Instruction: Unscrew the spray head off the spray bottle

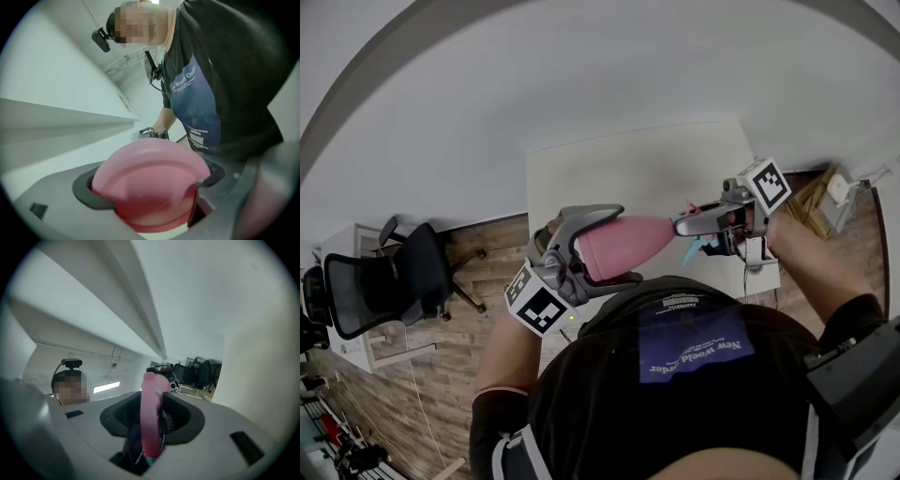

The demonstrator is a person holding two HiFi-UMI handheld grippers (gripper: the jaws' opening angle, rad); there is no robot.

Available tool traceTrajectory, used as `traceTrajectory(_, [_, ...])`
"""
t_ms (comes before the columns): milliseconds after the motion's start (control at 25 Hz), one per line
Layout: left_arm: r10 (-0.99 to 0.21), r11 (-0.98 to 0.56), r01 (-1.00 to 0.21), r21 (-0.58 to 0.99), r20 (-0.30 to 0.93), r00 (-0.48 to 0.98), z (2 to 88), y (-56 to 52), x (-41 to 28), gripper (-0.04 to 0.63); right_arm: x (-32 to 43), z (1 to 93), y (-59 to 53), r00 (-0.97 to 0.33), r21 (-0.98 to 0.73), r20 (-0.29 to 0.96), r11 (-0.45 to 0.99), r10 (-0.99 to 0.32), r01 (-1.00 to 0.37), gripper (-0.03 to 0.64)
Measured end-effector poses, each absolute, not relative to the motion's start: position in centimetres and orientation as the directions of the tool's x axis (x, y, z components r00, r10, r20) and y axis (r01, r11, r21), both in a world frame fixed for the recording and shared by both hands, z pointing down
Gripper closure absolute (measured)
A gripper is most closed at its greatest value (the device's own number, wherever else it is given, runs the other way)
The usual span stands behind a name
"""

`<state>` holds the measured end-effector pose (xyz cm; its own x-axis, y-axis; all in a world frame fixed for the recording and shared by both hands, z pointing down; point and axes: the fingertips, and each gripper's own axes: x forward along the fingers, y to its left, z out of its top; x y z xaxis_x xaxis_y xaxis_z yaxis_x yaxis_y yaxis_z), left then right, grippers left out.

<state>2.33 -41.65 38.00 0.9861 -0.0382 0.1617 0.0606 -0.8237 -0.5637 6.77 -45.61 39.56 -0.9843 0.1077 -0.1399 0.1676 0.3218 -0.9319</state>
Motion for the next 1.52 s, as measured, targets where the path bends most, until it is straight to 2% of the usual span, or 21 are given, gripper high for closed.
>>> traceTrajectory(280, [-0.015, -0.903, 0.024, -0.43, 0.087, 0.996, 37.3, -42.2, 2.2, 0.097, 6.7, 38.7, -45.8, -0.994, -0.852, -0.07, 0.514, 0.083, 0.103, 0.489])
traceTrajectory(400, [0.031, -0.936, 0.064, -0.347, 0.101, 0.994, 37.1, -42.4, 2.3, 0.097, 6.9, 38.0, -45.5, -0.997, -0.762, -0.035, 0.643, 0.072, 0.073, 0.489])
traceTrajectory(480, [0.045, -0.978, 0.059, -0.198, 0.078, 0.996, 37.4, -42.5, 2.1, 0.097, 7.0, 37.7, -45.1, -0.998, -0.679, 0.002, 0.733, 0.066, 0.048, 0.489])
traceTrajectory(600, [0.049, -0.997, 0.05, 0.056, -0.024, 0.999, 36.9, -42.8, 1.7, 0.097, 6.5, 37.2, -44.6, -0.997, -0.529, 0.064, 0.848, 0.054, 0.012, 0.489])
traceTrajectory(800, [0.103, -0.961, 0.127, 0.246, -0.105, 0.989, 37.2, -43.1, 1.1, 0.097, 5.8, 36.9, -44.0, -0.987, -0.253, 0.158, 0.967, 0.028, -0.014, 0.49])
traceTrajectory(1000, [0.118, -0.884, 0.18, 0.431, -0.167, 0.979, 37.5, -43.5, 1.1, 0.097, 5.6, 36.7, -42.9, -0.96, 0.043, 0.279, 0.999, 0.013, 0.026, 0.489])
traceTrajectory(1160, [0.112, -0.854, 0.207, 0.476, -0.22, 0.969, 37.5, -43.6, 0.9, 0.097, 5.7, 36.6, -42.9, -0.951, 0.125, 0.306, 0.992, -0.029, 0.01, 0.489])
traceTrajectory(1400, [0.09, -0.88, 0.192, 0.435, -0.243, 0.966, 37.5, -43.6, 0.9, 0.097, 5.6, 36.1, -43.2, -0.96, 0.147, 0.269, 0.988, -0.079, -0.04, 0.488])
traceTrajectory(1520, [0.083, -0.905, 0.164, 0.393, -0.216, 0.973, 37.8, -43.4, 1.0, 0.097, 5.9, 35.7, -43.7, -0.965, 0.13, 0.238, 0.988, -0.11, -0.08, 0.44])
